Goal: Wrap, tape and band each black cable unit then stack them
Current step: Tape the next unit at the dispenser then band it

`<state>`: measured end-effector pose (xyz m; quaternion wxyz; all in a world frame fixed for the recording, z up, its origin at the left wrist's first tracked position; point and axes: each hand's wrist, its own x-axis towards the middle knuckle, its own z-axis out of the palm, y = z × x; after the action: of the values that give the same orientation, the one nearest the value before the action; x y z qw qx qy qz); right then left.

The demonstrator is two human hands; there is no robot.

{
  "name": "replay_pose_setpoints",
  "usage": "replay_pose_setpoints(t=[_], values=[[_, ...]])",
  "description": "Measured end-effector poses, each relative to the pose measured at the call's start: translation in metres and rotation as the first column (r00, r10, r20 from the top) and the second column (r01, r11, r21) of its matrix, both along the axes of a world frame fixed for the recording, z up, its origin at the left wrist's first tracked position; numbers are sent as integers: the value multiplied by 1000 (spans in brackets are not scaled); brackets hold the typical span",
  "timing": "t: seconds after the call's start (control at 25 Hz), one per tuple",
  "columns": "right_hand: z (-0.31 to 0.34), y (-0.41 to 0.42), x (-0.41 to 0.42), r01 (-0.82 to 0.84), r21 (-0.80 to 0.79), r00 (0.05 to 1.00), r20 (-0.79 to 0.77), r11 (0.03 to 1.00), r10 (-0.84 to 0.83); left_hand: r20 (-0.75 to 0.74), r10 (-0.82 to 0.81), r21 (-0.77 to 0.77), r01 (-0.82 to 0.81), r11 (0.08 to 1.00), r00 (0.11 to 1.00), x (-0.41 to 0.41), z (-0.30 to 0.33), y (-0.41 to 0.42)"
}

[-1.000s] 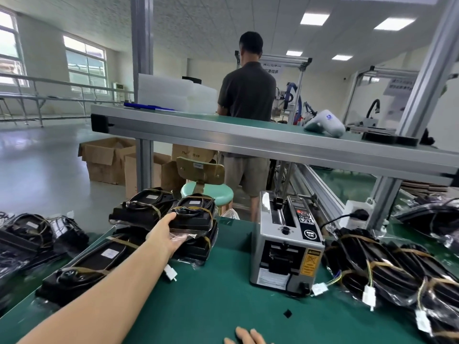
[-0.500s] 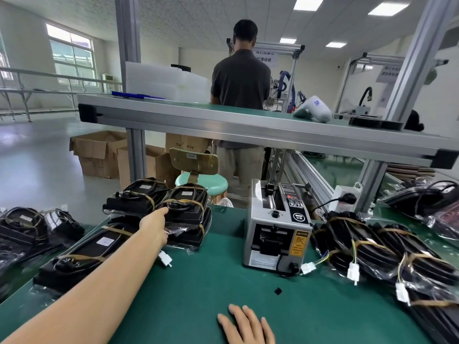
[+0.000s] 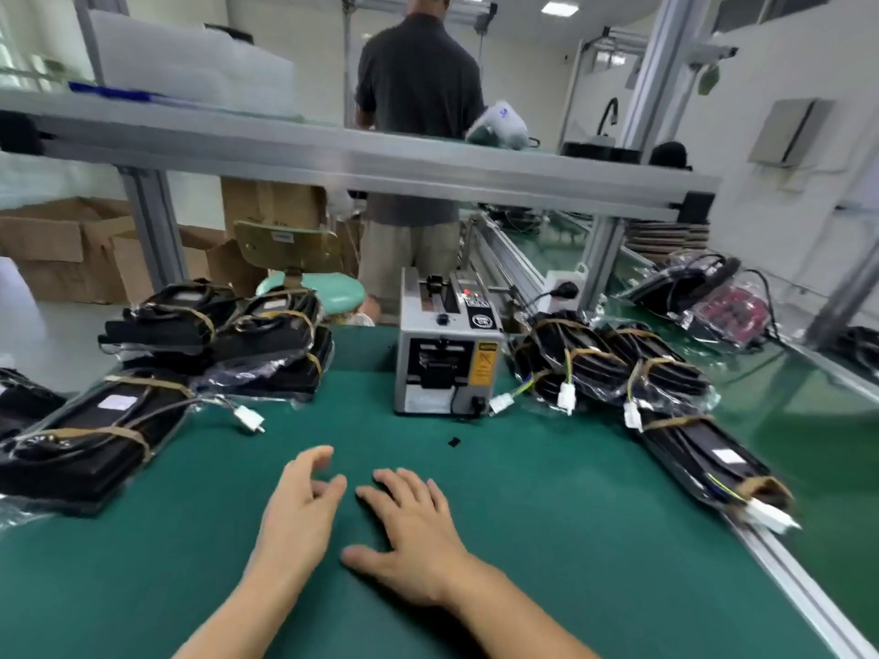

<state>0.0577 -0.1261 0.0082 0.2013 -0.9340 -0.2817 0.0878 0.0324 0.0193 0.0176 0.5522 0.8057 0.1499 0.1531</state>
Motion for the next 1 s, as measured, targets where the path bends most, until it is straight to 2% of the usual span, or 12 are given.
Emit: replay_pose_setpoints(t=[0.12,0.2,0.28,0.36,0.44,0.52,0.56,0.64,0.72,0.8,0.84,1.0], values=[[15,-22,6,66,146,997,20,987,-69,-15,-24,309,27,951,1000,-12,-18,-13],[29,-58,16,172,217,965,156,961,-209,-45,-31,385,46,922,999,-13,-20,-10],[47,-112,31,330,221,873,298,918,-386,-70,-34,391,58,919,997,-11,-20,-9],[65,-171,48,541,104,733,428,835,-529,-104,-31,398,70,915,994,-8,-19,-10],[78,-224,62,747,-75,607,482,661,-631,-116,-30,399,74,914,993,-5,-21,-10],[81,-265,69,840,-246,542,414,484,-731,-119,-19,392,65,918,993,-4,-22,-9],[81,-280,71,848,-299,524,363,437,-770,-121,-11,388,57,920,993,-3,-23,-9],[80,-293,79,842,-288,534,314,457,-786,-117,1,381,44,924,993,-3,-22,-10],[82,-282,96,787,-189,610,382,587,-695,-119,15,371,30,928,993,-4,-21,-13],[85,-254,116,681,-189,692,480,707,-539,-131,15,381,36,924,991,-3,-20,-13],[84,-238,124,643,-214,717,507,735,-479,-137,11,387,43,921,991,-1,-20,-12],[78,-198,155,627,-271,715,574,731,-400,-128,-24,378,71,923,991,2,-19,-11]])
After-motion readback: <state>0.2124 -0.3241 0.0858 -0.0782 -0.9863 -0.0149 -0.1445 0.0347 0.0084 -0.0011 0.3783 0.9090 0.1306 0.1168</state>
